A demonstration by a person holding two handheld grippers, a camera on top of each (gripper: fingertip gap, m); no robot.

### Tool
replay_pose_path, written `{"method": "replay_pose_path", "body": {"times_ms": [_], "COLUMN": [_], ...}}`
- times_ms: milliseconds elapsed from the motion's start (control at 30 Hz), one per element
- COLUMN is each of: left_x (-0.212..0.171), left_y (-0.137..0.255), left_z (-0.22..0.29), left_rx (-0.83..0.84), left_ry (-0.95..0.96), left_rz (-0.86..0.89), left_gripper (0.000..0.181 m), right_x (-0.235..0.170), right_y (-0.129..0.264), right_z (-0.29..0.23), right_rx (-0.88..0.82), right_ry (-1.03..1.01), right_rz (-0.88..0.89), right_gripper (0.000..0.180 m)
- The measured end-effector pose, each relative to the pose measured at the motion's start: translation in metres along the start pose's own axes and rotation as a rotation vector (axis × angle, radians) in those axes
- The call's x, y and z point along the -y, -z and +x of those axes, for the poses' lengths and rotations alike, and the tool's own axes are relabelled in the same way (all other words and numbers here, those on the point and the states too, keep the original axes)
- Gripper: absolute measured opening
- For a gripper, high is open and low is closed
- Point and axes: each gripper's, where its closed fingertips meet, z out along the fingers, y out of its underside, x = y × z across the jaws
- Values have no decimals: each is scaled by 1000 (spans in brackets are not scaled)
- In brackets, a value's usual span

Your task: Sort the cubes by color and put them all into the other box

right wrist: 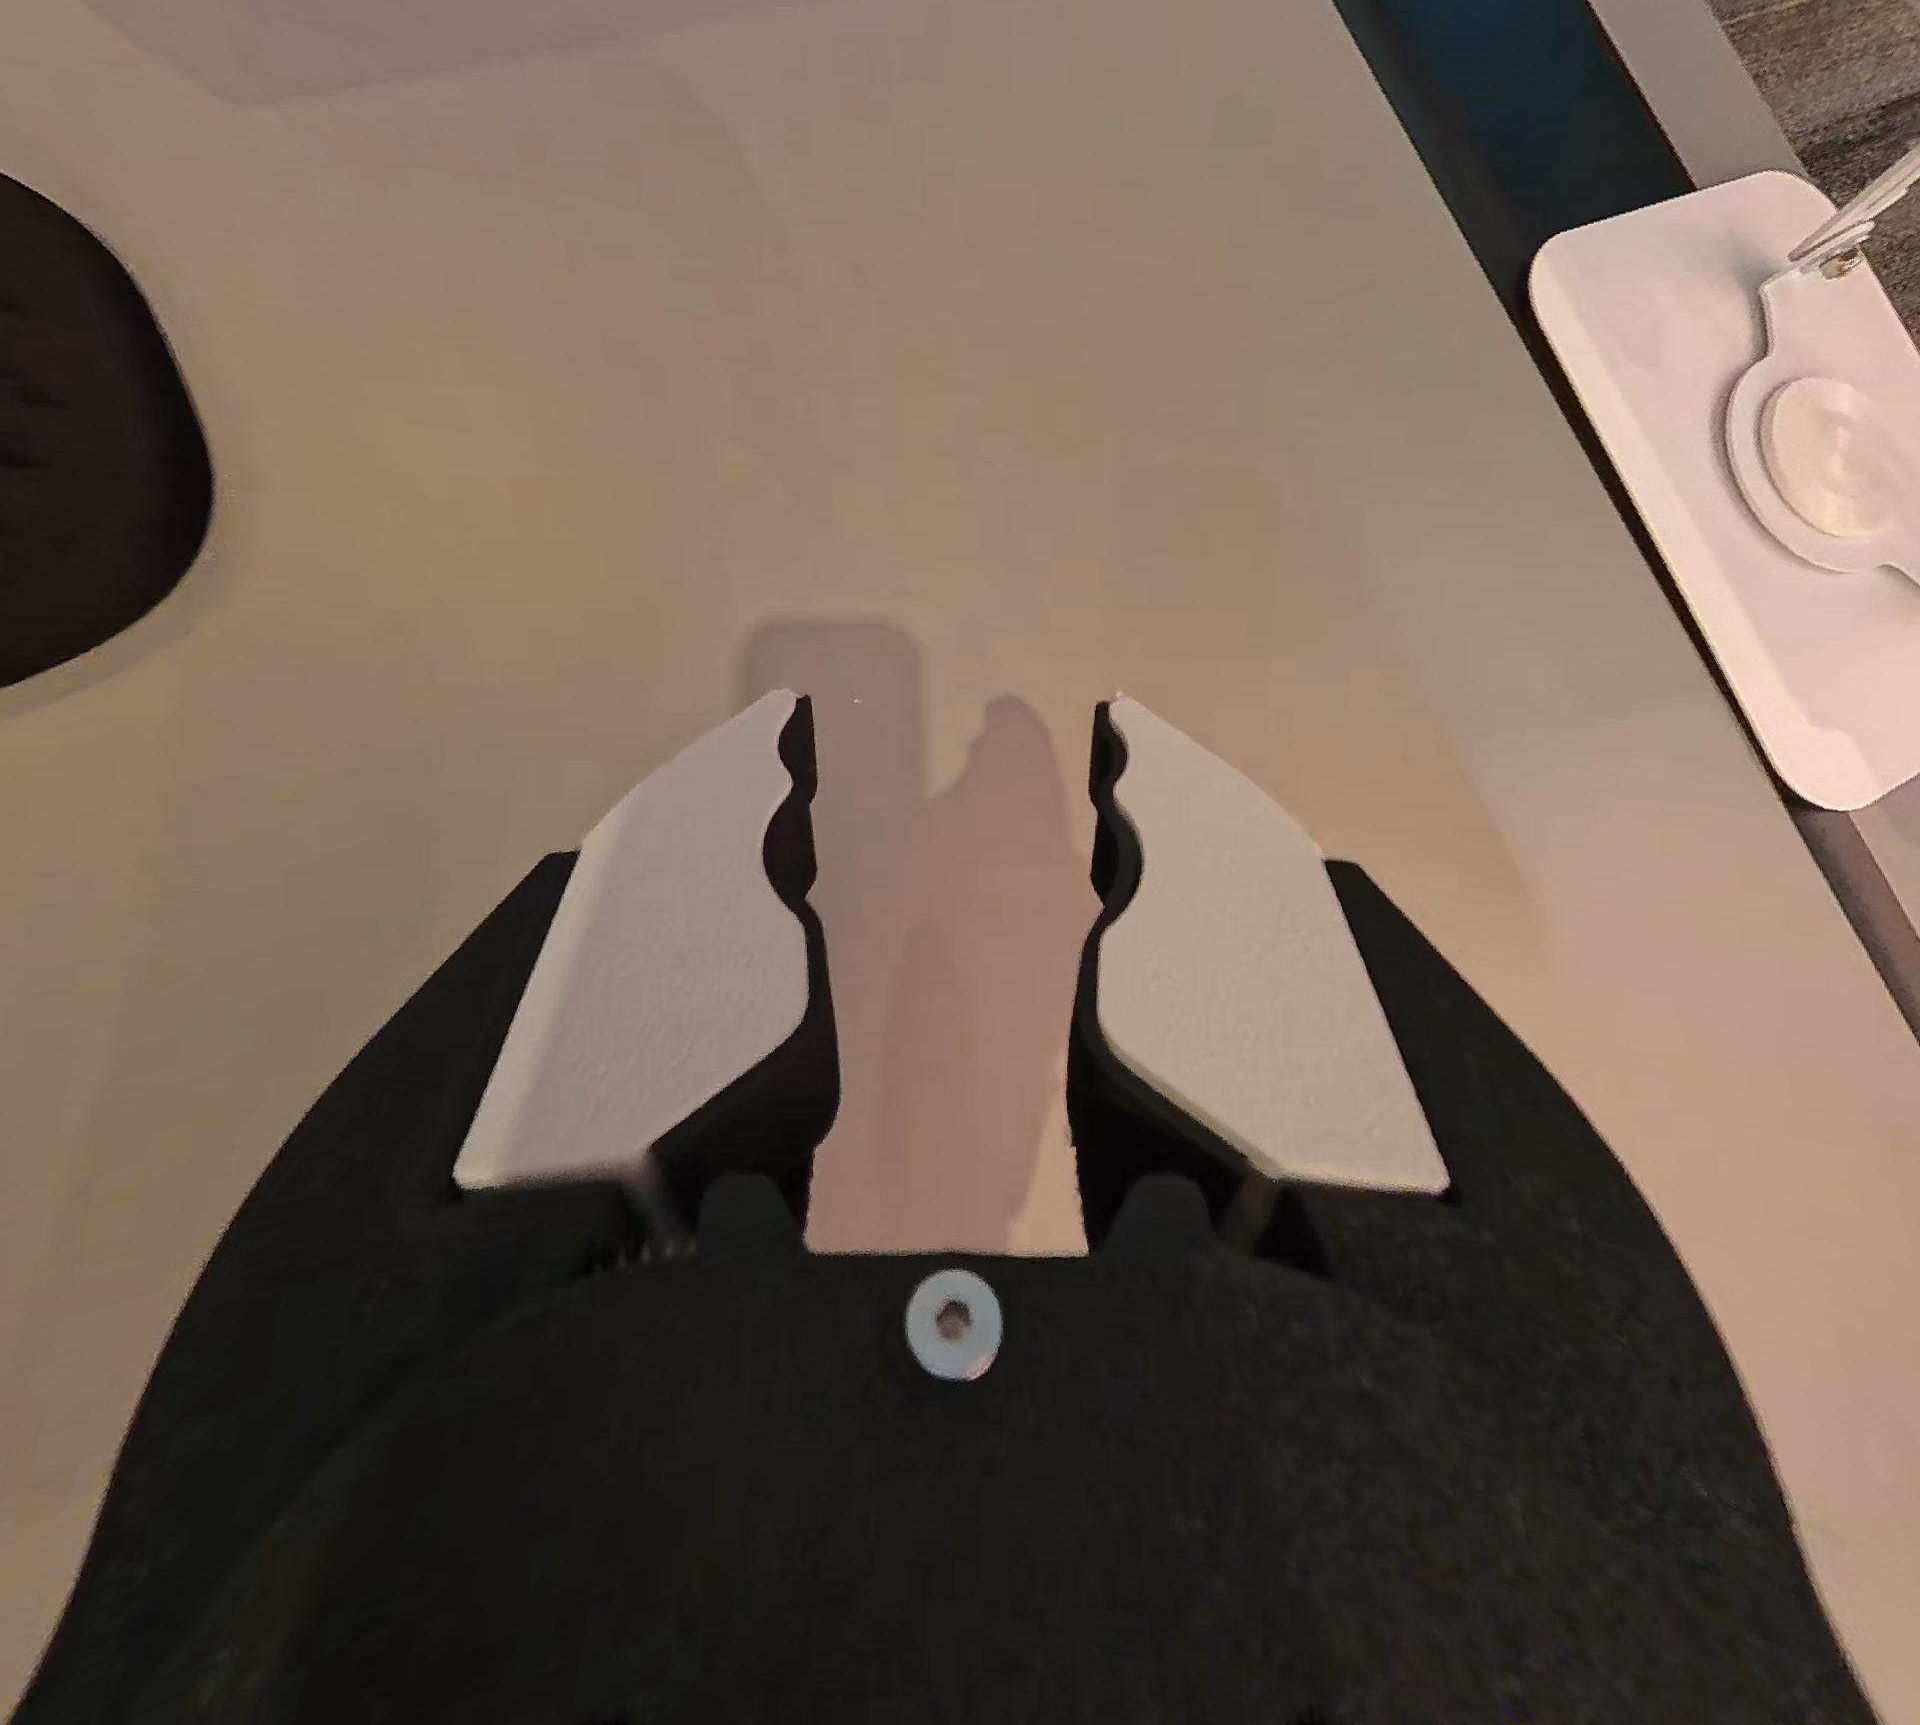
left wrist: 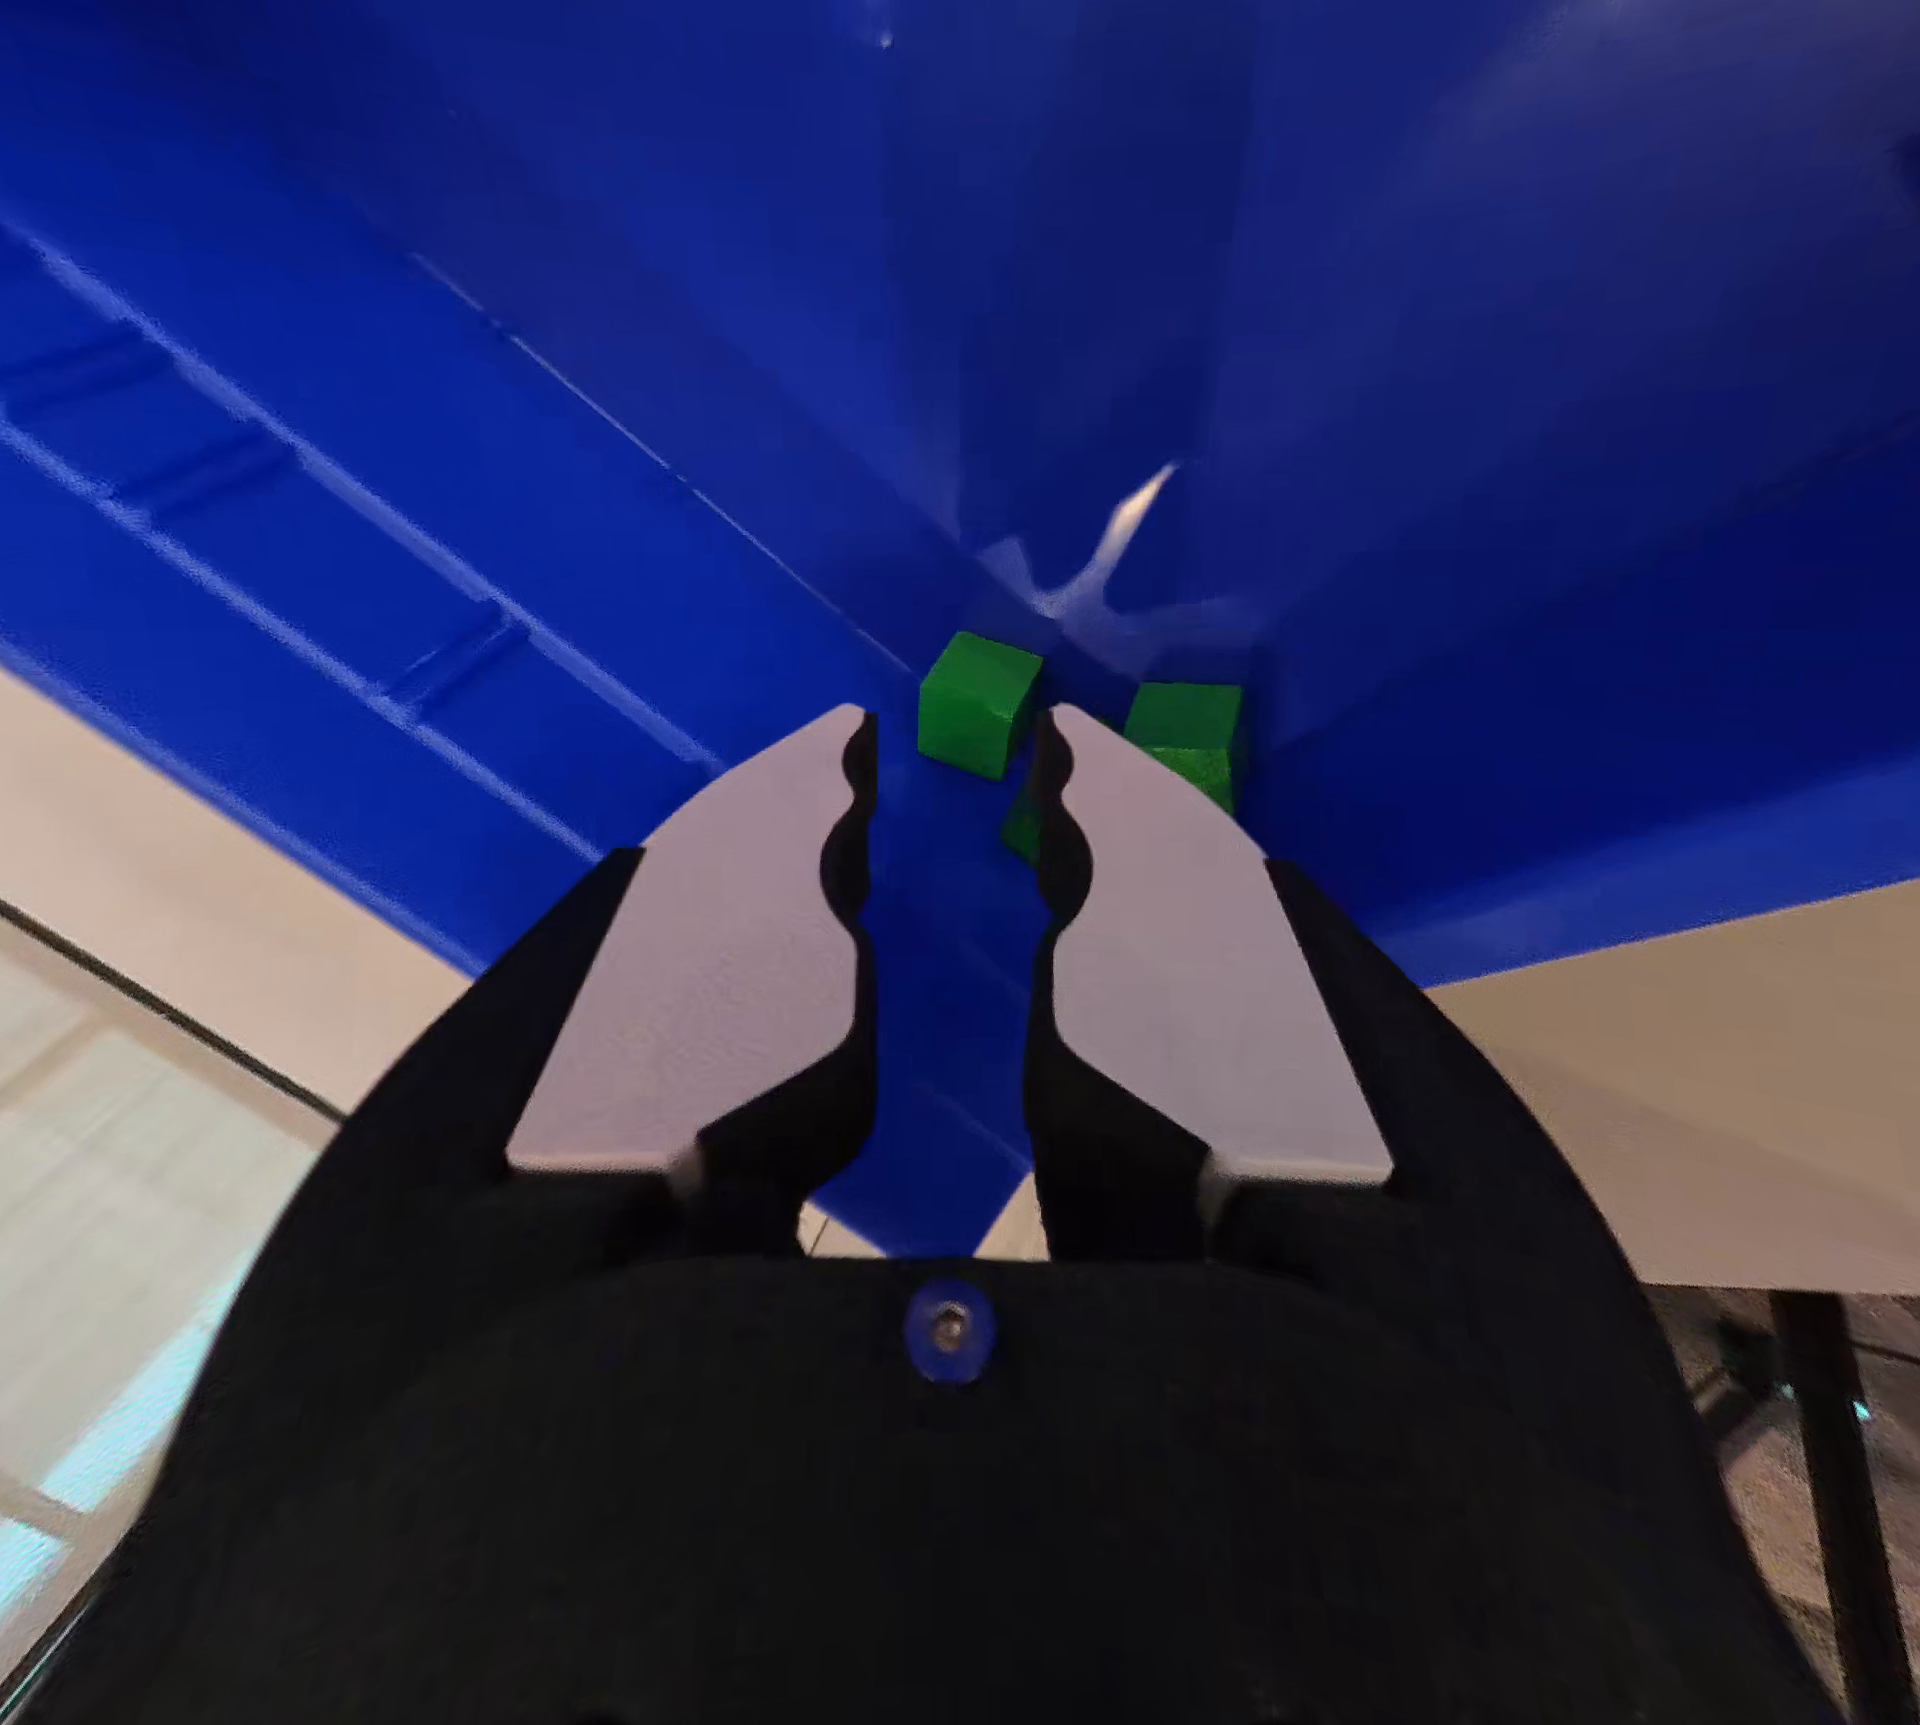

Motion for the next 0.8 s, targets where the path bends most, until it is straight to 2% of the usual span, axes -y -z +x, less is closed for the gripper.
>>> {"method": "replay_pose_path", "body": {"times_ms": [333, 533, 667, 800], "left_x": [-9, -13, -8, 7], "left_y": [-24, -28, -23, -1], "left_z": [4, 5, -2, -24], "left_rx": [-57, -64, -15, 84], "left_ry": [-154, -169, -137, -14], "left_rz": [-165, -245, -198, -39], "left_gripper": [24, 24, 22, 22], "right_x": [-6, -10, -10, -12], "right_y": [-4, -5, -4, -3], "right_z": [5, 8, 10, 17], "right_rx": [15, 15, 7, -29], "right_ry": [-15, -15, -9, -5], "right_rz": [-24, -36, -38, -43], "right_gripper": [50, 50, 49, 49]}}
